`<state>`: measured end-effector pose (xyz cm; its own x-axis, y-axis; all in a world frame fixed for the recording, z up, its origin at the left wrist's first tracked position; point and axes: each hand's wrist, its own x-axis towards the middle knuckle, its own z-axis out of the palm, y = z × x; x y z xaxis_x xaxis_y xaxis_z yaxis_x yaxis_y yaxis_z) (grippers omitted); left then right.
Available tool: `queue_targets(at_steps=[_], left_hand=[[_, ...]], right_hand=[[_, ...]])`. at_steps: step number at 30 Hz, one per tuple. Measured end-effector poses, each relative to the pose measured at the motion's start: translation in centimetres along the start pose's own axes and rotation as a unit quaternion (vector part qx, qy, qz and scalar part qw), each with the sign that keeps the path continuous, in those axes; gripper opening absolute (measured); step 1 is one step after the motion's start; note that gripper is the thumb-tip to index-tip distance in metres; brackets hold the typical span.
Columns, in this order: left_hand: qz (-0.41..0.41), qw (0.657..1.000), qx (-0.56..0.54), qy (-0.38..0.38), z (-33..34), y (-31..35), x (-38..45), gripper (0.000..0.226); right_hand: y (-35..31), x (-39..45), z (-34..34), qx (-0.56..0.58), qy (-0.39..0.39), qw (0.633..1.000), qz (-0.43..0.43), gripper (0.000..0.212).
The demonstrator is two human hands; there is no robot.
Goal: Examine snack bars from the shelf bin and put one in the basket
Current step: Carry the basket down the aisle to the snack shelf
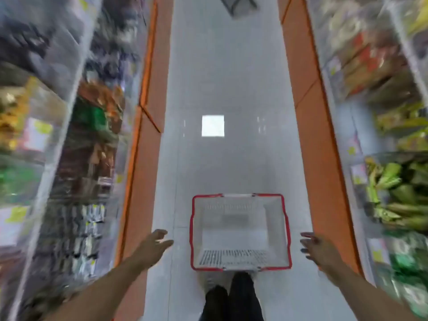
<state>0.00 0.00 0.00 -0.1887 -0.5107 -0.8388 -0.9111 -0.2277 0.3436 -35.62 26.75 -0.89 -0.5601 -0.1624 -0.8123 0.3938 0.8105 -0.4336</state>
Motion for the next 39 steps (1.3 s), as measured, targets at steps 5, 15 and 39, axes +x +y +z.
queue_targets(at_steps=[5,15,39], left_hand=[[-0.073,0.993,-0.037,-0.089,8.9,-2.8,8.0,0.076],[-0.167,0.958,-0.216,-0.083,17.6,-8.8,21.3,0.062],[-0.020,0.972,-0.192,0.135,-20.0,30.6,4.1,0.051]], right_hand=[[5.2,9.6,5.8,-0.130,0.027,0.991,0.000,0.047],[11.6,25.7,9.1,-0.134,0.065,0.988,0.042,0.049],[-41.9,5.4,-7.9,-0.079,-0.002,0.992,-0.098,0.032]])
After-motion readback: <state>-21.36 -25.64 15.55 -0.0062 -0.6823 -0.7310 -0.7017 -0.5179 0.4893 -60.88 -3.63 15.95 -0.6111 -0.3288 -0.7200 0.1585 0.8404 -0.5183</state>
